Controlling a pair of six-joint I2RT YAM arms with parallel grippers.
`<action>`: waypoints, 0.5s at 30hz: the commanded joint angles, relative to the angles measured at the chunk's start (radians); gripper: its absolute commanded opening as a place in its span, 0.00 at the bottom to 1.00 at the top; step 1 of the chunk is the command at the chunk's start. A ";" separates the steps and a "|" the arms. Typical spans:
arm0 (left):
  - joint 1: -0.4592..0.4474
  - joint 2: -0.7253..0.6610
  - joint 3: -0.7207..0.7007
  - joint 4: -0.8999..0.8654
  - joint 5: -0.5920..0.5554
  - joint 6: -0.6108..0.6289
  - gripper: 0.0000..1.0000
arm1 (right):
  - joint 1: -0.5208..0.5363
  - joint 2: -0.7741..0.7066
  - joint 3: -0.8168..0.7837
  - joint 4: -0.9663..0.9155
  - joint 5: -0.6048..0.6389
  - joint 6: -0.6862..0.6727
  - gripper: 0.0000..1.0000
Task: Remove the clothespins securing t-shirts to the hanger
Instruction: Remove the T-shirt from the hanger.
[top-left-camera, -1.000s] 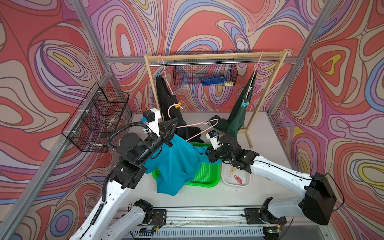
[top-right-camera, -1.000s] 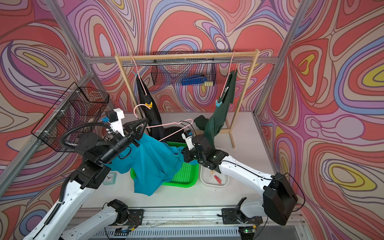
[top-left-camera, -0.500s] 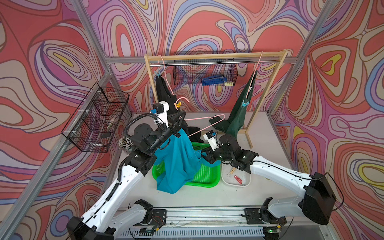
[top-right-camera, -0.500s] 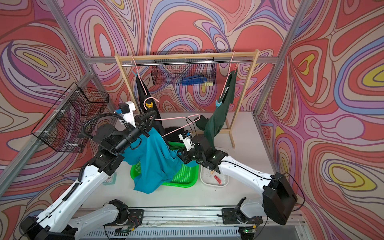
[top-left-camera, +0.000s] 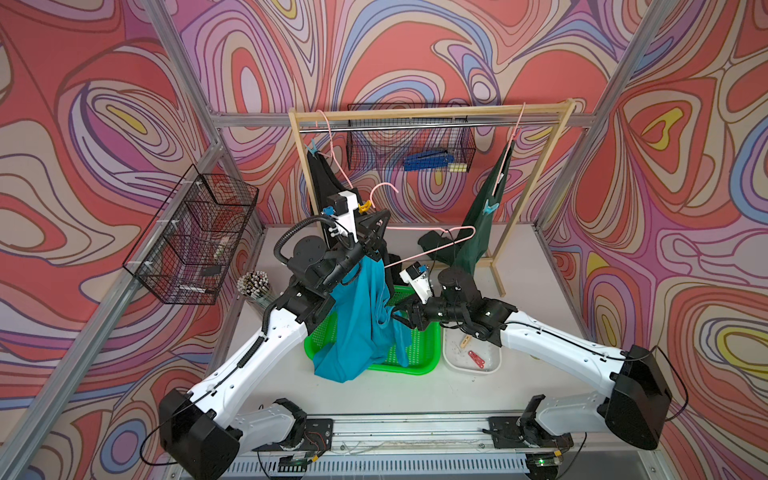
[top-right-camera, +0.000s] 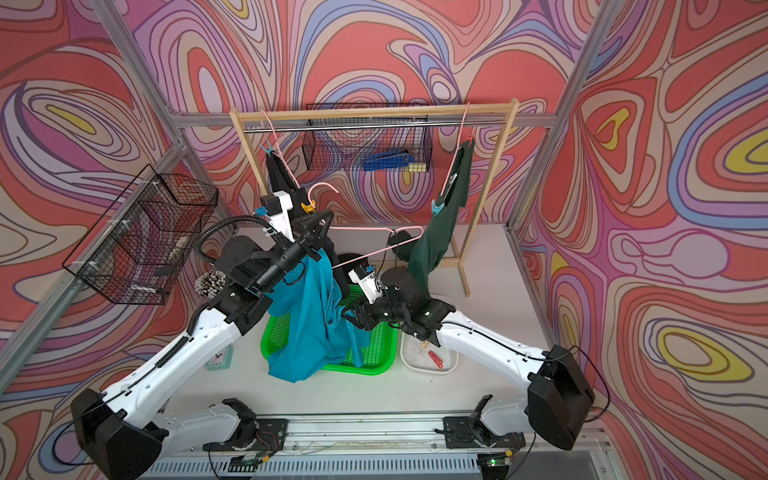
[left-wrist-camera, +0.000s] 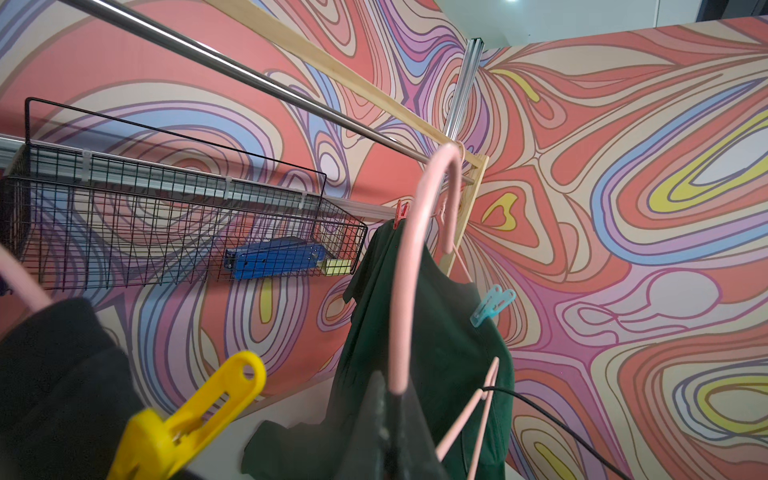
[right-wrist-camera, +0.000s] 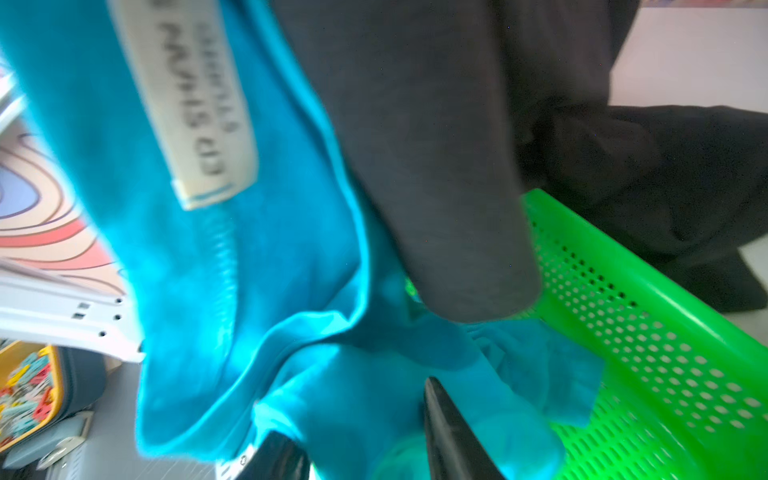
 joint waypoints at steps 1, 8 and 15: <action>-0.004 0.026 0.049 0.163 -0.094 -0.014 0.00 | 0.059 0.013 0.031 0.015 -0.050 -0.018 0.46; -0.034 0.044 0.081 0.181 -0.147 0.010 0.00 | 0.072 0.012 0.060 -0.049 0.014 -0.060 0.85; -0.048 0.032 0.138 0.146 -0.195 0.048 0.00 | 0.072 -0.032 0.040 -0.077 0.069 -0.057 0.98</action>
